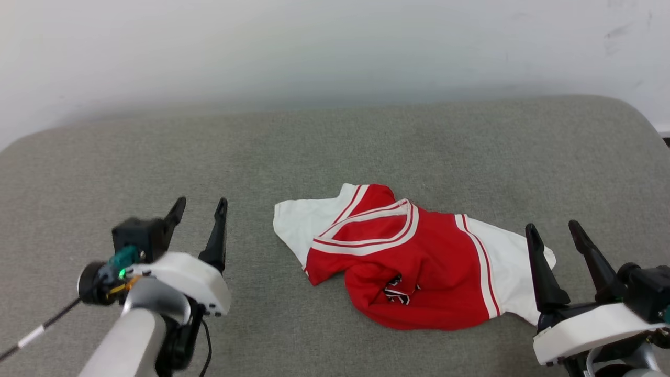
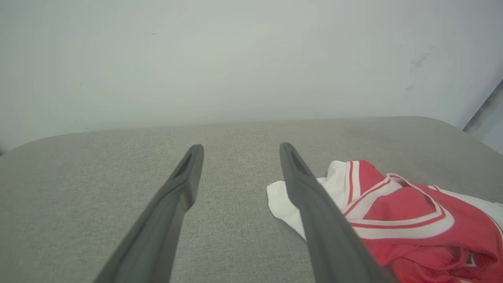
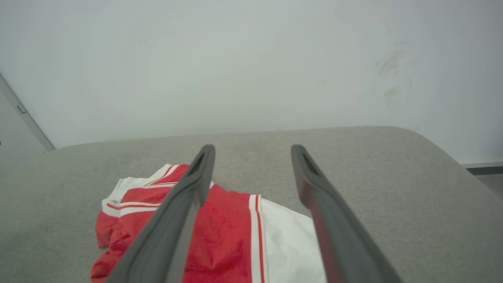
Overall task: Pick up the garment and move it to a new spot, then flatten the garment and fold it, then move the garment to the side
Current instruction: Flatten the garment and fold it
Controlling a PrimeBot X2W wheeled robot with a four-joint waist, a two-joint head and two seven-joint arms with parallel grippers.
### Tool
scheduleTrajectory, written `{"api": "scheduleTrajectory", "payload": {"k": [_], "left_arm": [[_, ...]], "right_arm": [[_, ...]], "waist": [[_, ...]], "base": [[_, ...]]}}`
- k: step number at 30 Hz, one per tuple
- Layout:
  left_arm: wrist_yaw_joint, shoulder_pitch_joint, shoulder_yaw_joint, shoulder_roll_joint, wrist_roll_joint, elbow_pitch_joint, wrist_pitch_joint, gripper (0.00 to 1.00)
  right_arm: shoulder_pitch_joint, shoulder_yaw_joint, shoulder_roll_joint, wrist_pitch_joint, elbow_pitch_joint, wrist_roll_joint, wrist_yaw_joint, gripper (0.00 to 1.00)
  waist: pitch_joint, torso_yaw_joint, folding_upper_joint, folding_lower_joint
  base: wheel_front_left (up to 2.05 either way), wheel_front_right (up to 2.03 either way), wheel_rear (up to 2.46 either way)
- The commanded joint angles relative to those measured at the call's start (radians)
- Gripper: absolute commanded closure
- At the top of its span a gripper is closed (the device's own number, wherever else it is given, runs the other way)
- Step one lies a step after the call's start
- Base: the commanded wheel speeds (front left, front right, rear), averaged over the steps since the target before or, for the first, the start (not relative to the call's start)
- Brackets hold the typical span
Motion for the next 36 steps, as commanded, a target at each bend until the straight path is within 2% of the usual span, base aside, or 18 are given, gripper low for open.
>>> {"api": "scheduleTrajectory", "payload": {"k": [1,6,12,14,20,28,29,30,36], "left_arm": [[-0.012,-0.037,-0.006,0.012,0.004,0.010,0.022,0.00],[-0.093,-0.229,-0.030,0.055,-0.029,0.048,0.192,0.00],[-0.186,-0.387,-0.085,0.113,-0.073,0.144,0.471,0.00],[-0.211,-0.419,-0.102,0.116,-0.103,0.181,0.553,0.00],[-0.249,-0.479,-0.146,0.142,-0.161,0.291,0.744,0.00],[-0.267,-0.470,-0.225,0.130,-0.214,0.433,0.901,0.00],[-0.268,-0.470,-0.232,0.120,-0.219,0.439,0.903,0.53],[-0.269,-0.469,-0.237,0.112,-0.223,0.445,0.900,1.00],[-0.269,-0.468,-0.223,0.096,-0.216,0.456,0.785,1.00]], "right_arm": [[-0.017,0.002,0.002,0.001,-0.009,0.001,0.000,0.00],[-0.072,0.013,0.002,-0.020,-0.029,0.007,0.000,0.00],[-0.119,0.015,0.002,-0.051,-0.018,0.020,0.000,0.00],[-0.125,0.018,0.002,-0.063,-0.010,0.028,0.000,0.00],[-0.146,0.035,0.002,-0.096,0.022,0.053,0.000,0.00],[-0.159,0.045,0.002,-0.126,0.064,0.079,0.000,0.00],[-0.158,0.045,0.002,-0.128,0.067,0.080,0.000,0.00],[-0.158,0.045,0.002,-0.130,0.070,0.082,0.000,0.00],[-0.142,0.028,0.002,-0.105,0.090,0.096,0.000,0.00]], "waist": [[0.045,-0.034,-0.0001,0.0001],[0.143,-0.089,-0.0001,0.0001],[0.221,-0.145,-0.0001,0.0001],[0.240,-0.158,-0.0001,0.0001],[0.284,-0.191,-0.0001,0.0001],[0.307,-0.222,-0.0001,0.0001],[0.307,-0.224,-0.0001,0.0001],[0.306,-0.226,-0.0001,0.0001],[0.276,-0.214,-0.0001,0.0001]], "base": [[0.00,0.00,0.00],[0.00,0.00,0.00],[0.00,0.00,0.00],[0.00,0.00,0.00],[0.00,0.00,0.00],[0.00,0.00,0.00],[0.00,0.00,0.00],[0.00,0.00,0.00],[0.00,0.00,0.00]]}}
